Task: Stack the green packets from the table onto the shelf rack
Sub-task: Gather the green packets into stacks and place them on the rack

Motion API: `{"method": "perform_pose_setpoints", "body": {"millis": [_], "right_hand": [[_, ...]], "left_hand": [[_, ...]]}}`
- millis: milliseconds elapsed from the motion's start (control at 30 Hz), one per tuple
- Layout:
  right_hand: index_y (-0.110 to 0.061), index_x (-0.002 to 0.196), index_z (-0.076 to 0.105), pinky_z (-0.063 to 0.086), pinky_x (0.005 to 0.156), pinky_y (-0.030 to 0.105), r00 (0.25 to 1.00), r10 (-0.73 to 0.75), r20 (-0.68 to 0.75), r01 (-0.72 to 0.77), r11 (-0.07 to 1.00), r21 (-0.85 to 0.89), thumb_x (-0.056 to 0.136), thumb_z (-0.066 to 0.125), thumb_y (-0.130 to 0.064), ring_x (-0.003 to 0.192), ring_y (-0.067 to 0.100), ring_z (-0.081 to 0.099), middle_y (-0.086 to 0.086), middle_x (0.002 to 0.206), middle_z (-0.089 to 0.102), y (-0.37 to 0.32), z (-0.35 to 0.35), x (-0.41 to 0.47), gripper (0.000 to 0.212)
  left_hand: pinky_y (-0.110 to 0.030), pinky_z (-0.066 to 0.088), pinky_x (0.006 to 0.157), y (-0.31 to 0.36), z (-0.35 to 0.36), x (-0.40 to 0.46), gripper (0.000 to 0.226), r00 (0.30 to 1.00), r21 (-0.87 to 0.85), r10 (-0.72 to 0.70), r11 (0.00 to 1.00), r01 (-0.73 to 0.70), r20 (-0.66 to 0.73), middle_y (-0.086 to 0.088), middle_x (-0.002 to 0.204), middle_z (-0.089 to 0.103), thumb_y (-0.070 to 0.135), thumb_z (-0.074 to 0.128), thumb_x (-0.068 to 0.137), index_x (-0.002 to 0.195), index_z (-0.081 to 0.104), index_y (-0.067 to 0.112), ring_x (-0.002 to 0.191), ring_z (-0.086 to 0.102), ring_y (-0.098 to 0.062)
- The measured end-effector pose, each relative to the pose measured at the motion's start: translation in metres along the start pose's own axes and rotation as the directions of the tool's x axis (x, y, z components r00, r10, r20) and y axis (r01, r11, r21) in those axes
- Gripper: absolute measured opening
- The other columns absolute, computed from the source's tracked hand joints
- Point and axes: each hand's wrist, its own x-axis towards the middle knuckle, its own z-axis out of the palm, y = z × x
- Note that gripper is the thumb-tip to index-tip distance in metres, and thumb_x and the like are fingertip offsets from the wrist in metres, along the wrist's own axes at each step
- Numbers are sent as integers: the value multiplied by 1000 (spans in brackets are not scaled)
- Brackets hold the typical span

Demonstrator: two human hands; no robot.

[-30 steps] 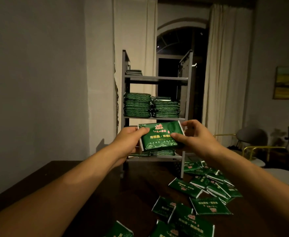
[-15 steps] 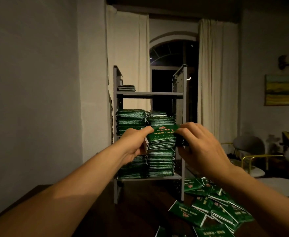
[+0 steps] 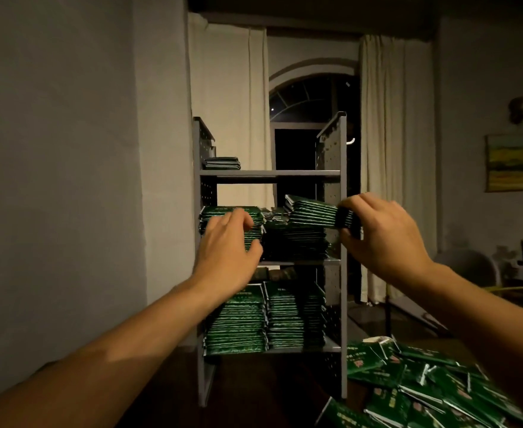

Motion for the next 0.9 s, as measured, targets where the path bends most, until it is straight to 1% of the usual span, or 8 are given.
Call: {"method": "perform_pose_setpoints", "body": {"millis": [133, 267, 367, 433, 567, 667, 767, 900], "right_hand": [[-16, 118, 59, 41, 86, 34, 998, -32, 46, 33, 999, -13, 84, 74, -19, 98, 22, 60, 4, 109, 63, -4, 22, 17, 38], [-15, 122, 59, 43, 91, 38, 998, -51, 48, 53, 998, -29, 85, 72, -15, 101, 25, 61, 5, 111, 64, -5, 42, 30, 39], [-17, 126, 57, 40, 95, 37, 995, -17, 93, 17, 1000, -6, 89, 68, -18, 104, 24, 59, 3, 115, 62, -1, 55, 38, 38], [-19, 128, 56, 38, 94, 33, 994, -1, 107, -1, 1000, 13, 91, 66, -19, 106, 22, 57, 2, 116, 62, 3, 64, 42, 38], [-21, 128, 55, 31, 87, 26, 991, 20, 134, -27, 998, 51, 92, 65, -22, 108, 19, 54, 0, 119, 62, 7, 76, 48, 37], [-23, 124, 52, 44, 89, 28, 987, 45, 153, -62, 992, 112, 91, 68, -23, 109, 16, 56, -3, 120, 62, 11, 80, 49, 37], [-24, 121, 53, 50, 85, 27, 984, -4, 179, -25, 987, 159, 89, 70, -28, 104, 13, 56, -7, 118, 56, 18, 81, 47, 36], [-26, 120, 54, 40, 77, 17, 973, -38, 226, -6, 981, 194, 91, 64, -39, 100, 6, 51, -12, 117, 50, 23, 80, 44, 34]], "left_hand": [[-32, 35, 105, -10, 3, 20, 39, 973, 102, 203, 976, -191, -113, 2, 128, 56, 28, 69, 92, 127, 54, 19, 127, 40, -16], [-33, 24, 117, -12, 12, 40, 54, 933, 132, 353, 930, -343, -64, 2, 140, 54, 32, 70, 92, 141, 51, 21, 138, 36, -18], [-30, 10, 121, -17, 25, 57, 59, 917, 175, 397, 906, -386, -35, 2, 149, 51, 31, 68, 94, 148, 46, 21, 147, 31, -19], [-32, 6, 124, -23, 34, 70, 56, 902, 211, 431, 884, -416, -27, 2, 149, 52, 30, 66, 95, 148, 48, 22, 147, 32, -20], [-34, 4, 125, -34, 46, 82, 50, 889, 241, 458, 862, -446, 6, 2, 143, 58, 31, 63, 97, 145, 52, 22, 143, 39, -20], [-34, 5, 124, -39, 53, 84, 46, 885, 249, 464, 859, -447, -15, 2, 139, 61, 31, 60, 99, 143, 53, 22, 142, 40, -20], [-34, 7, 124, -43, 59, 85, 44, 885, 241, 465, 862, -446, -25, 3, 136, 63, 28, 61, 98, 141, 56, 21, 139, 44, -20], [-34, 8, 124, -45, 65, 83, 39, 890, 218, 456, 869, -444, -7, 6, 131, 63, 30, 58, 99, 138, 57, 24, 133, 48, -16]]}}
